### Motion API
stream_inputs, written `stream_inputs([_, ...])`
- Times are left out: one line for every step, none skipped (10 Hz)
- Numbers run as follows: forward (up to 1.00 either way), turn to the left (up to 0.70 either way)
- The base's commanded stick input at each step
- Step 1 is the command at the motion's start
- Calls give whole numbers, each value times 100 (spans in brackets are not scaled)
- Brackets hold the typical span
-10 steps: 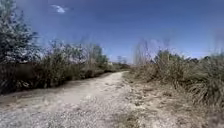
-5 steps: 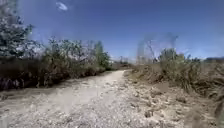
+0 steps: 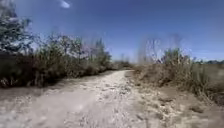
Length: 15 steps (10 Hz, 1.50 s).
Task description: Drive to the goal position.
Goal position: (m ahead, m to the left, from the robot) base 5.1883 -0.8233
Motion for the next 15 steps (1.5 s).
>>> stream_inputs([70, 0])
stream_inputs([70, 0])
stream_inputs([70, 0])
stream_inputs([70, 0])
stream_inputs([70, 0])
stream_inputs([70, 0])
stream_inputs([70, 0])
stream_inputs([70, 0])
stream_inputs([70, 0])
stream_inputs([70, 0])
stream_inputs([70, -27])
stream_inputs([70, -35])
stream_inputs([70, -35])
stream_inputs([70, -35])
stream_inputs([70, -35])
